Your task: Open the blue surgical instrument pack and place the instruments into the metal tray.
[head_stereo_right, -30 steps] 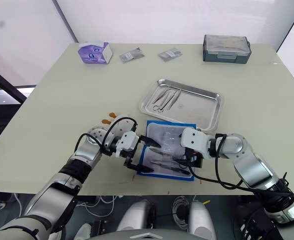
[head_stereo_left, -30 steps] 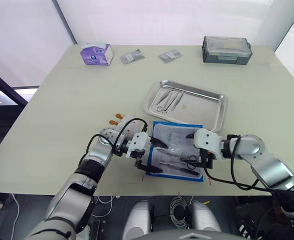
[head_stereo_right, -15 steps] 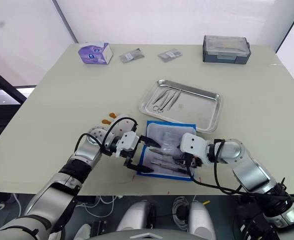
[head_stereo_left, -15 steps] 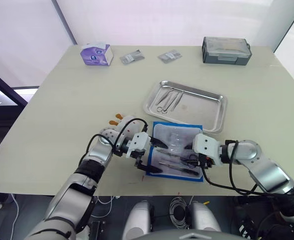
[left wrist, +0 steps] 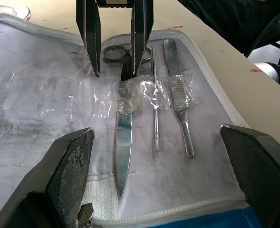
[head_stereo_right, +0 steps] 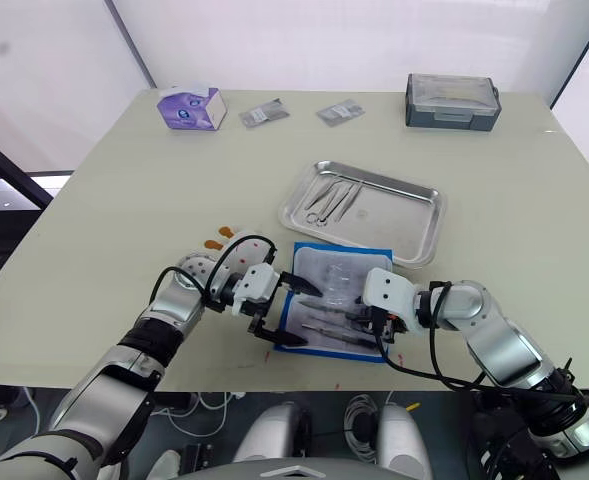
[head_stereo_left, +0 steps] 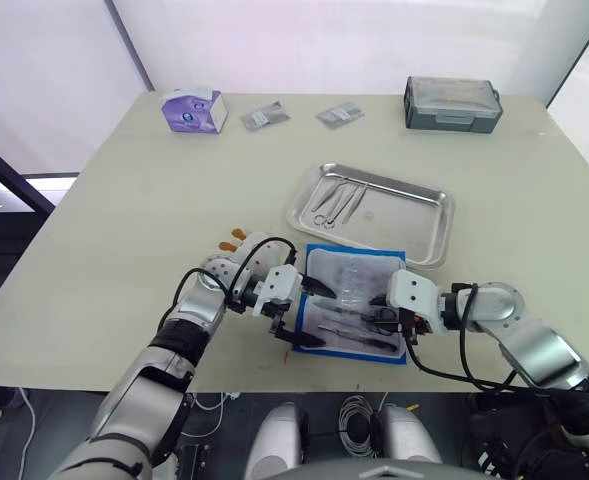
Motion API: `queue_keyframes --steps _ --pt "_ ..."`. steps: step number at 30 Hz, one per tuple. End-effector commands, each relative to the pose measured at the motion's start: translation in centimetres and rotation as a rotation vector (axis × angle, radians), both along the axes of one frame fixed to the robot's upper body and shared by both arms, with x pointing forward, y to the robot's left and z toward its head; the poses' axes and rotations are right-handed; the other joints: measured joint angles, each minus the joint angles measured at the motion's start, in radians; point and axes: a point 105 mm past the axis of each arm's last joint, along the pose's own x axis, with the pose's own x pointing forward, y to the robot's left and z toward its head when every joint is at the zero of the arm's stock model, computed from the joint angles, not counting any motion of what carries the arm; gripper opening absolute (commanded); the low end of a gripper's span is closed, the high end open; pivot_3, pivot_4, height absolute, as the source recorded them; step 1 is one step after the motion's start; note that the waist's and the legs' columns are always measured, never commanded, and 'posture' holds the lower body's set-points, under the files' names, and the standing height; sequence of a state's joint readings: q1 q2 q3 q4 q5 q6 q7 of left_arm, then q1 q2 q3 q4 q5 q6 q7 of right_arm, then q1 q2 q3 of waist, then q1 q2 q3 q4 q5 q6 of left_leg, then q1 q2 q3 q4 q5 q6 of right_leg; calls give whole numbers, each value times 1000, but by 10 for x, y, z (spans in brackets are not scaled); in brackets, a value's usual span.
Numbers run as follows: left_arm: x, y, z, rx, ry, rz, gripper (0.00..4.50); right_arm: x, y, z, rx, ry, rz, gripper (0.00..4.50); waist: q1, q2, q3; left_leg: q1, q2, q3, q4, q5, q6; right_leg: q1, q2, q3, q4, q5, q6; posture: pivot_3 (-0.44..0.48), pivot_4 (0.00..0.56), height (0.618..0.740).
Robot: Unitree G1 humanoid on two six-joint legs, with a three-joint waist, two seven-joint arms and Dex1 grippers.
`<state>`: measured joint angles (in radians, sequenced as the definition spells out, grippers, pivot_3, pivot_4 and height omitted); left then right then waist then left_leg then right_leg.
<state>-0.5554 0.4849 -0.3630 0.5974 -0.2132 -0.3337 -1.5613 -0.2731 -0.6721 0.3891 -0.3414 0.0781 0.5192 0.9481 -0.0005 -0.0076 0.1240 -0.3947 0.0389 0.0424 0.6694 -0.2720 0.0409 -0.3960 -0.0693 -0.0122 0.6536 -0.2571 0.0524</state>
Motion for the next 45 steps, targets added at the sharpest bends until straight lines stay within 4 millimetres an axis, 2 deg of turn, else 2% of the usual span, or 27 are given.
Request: queue_keyframes --steps 1,4,12,22,36,45 --pt "-22 19 -40 183 132 -32 4500 -8 -12 -23 -82 84 -9 1063 0 0 -1 0 0 0 0 0 0 0 0 0 0 0 0 0 150 727" --pt "-22 20 -40 181 134 -27 4500 -6 -10 -18 -69 67 -4 59 -1 -3 -5 0 0 -1 0 0 0 0 0 0 0 0 0 0 150 727" --pt "-22 19 -41 180 138 -21 4500 -7 -3 -10 -61 53 26 59 -1 -3 -5 0 0 -4 0 0 0 0 0 0 0 0 -1 0 150 727" --pt "-23 18 -42 180 139 -23 4500 -5 8 17 -134 -11 78 59 -2 -2 -5 0 0 -6 0 0 0 0 0 0 0 0 -1 0 150 727" --pt "-23 18 -42 183 141 -29 4500 -9 18 35 -197 -48 93 59 -4 -2 -5 0 0 -7 0 0 0 0 0 -1 0 -1 -1 0 150 727" --pt "-23 16 -42 181 141 -31 4500 -9 18 40 -206 -59 93 59 -7 -2 -5 0 0 -8 0 0 0 0 0 -1 0 -1 -1 0 150 727"
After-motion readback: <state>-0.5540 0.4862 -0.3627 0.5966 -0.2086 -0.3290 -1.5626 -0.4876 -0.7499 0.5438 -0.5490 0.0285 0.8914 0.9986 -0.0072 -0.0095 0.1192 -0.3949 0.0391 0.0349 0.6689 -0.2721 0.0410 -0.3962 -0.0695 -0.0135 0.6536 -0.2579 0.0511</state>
